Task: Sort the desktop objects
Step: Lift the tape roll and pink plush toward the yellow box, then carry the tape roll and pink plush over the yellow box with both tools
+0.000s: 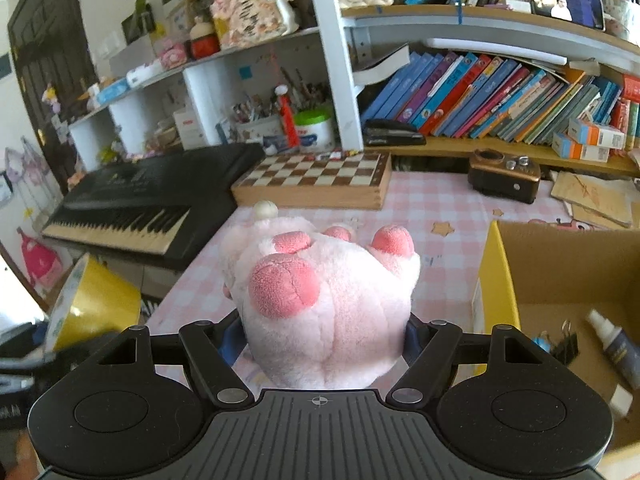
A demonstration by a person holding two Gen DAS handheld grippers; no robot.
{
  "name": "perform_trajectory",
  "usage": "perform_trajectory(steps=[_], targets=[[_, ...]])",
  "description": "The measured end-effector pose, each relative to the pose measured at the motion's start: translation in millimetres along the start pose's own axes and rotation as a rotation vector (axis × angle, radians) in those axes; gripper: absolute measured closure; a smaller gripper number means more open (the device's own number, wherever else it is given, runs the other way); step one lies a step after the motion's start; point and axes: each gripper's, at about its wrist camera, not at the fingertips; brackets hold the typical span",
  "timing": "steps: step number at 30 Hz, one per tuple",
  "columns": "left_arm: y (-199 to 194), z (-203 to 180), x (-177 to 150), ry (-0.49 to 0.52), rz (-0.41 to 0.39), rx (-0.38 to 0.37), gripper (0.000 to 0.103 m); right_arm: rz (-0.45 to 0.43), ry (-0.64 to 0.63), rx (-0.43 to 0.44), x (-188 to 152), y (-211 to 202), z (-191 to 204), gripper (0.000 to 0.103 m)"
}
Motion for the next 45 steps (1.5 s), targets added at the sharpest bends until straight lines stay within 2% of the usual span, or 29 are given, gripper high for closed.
perform_trajectory(steps=[10, 18, 29, 45], targets=[[-38.8, 19.2, -19.8, -0.009, 0.031, -0.008, 0.013, 0.051, 0.013, -0.002, -31.7, -22.6, 35.5, 0.029], [-58.5, 28.3, -29.0, 0.009, 0.056, -0.043, 0.013, 0.072, 0.008, -0.023, -51.2, -41.0, 59.3, 0.029], [-77.9, 27.9, -38.0, 0.049, 0.066, -0.103, 0.013, 0.082, 0.056, -0.055, -72.6, -62.5, 71.4, 0.029], [-91.0, 12.1, -60.7, 0.134, 0.141, -0.197, 0.013, 0.113, 0.125, -0.119, -115.8, -92.2, 76.1, 0.029]])
Point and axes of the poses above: each gripper's, at about its wrist camera, not at the fingertips, and y roughly the way its jaws point, z to its left, x to its top, and after that the axes turned 9 degrees about -y, right-handed
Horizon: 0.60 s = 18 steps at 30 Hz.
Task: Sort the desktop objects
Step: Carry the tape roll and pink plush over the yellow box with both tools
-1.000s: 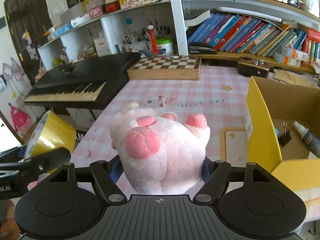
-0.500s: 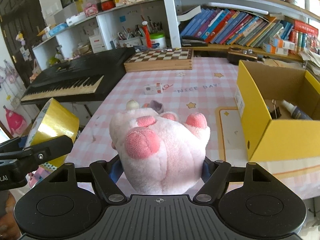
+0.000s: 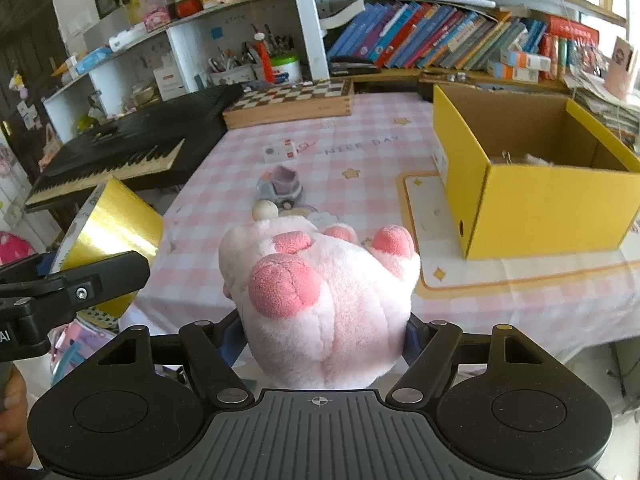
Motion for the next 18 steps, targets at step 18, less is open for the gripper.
perform_trajectory(steps=[18], targets=[[14.0, -23.6, -14.2, 0.046, 0.095, -0.116, 0.013, 0.035, 0.076, -0.077, -31.7, -24.2, -11.5, 0.029]])
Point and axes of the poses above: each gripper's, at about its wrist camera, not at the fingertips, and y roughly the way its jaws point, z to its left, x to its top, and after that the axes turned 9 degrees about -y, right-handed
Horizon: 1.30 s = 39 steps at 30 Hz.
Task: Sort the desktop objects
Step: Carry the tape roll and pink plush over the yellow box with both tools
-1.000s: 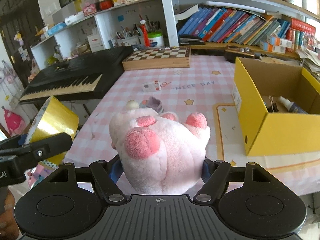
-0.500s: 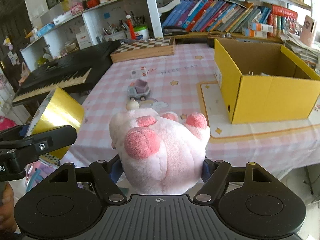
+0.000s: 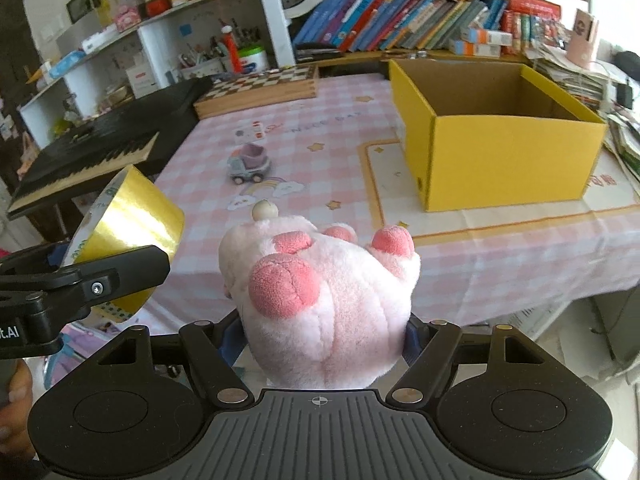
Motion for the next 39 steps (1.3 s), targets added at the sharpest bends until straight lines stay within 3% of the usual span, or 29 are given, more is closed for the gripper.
perform_trajectory(steps=[24, 39], targets=[[55.8, -66.2, -1.5, 0.115, 0.103, -0.149, 0.013, 0.013, 0.148, -0.119, -27.8, -22.8, -66.6, 0.028], [97.8, -120.4, 5.2, 0.13, 0.124, -0.146, 0.013, 0.024, 0.148, -0.096, -18.0, -21.6, -131.3, 0.028]])
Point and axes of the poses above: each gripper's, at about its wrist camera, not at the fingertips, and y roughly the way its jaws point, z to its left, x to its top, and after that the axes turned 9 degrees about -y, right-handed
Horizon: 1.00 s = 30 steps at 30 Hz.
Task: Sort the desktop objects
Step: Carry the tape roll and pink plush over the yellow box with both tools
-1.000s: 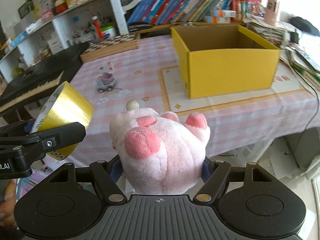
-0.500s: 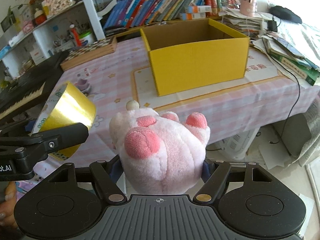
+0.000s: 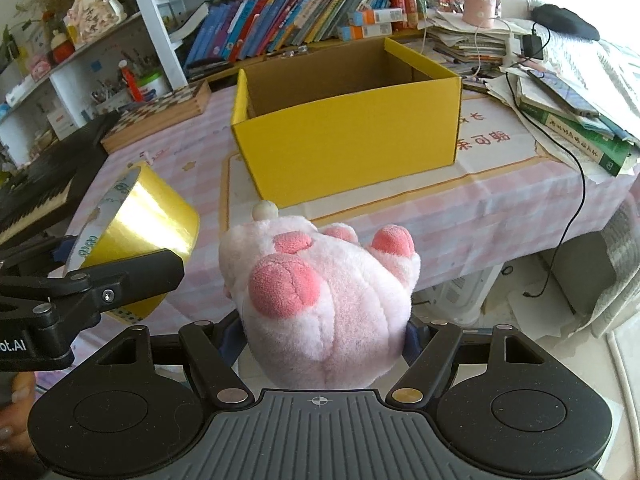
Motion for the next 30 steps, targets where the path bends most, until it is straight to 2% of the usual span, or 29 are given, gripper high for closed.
perform_trajectory(steps=[9, 16, 23, 30], targets=[[36.3, -32.6, 13.1, 0.016, 0.005, -0.008, 0.013, -0.001, 0.002, 0.001, 15.8, 6.9, -46.1, 0.028], [60.8, -50.7, 22.9, -0.008, -0.022, 0.02, 0.013, -0.007, -0.047, 0.028, 34.7, 18.5, -76.2, 0.028], [71.6, -63.4, 48.1, -0.022, -0.122, 0.049, 0.013, -0.094, -0.151, 0.057, 65.2, 21.1, -95.1, 0.028], [72.9, -68.5, 87.3, 0.0, -0.249, 0.106, 0.013, -0.209, -0.224, 0.09, 114.9, 26.6, -106.2, 0.028]])
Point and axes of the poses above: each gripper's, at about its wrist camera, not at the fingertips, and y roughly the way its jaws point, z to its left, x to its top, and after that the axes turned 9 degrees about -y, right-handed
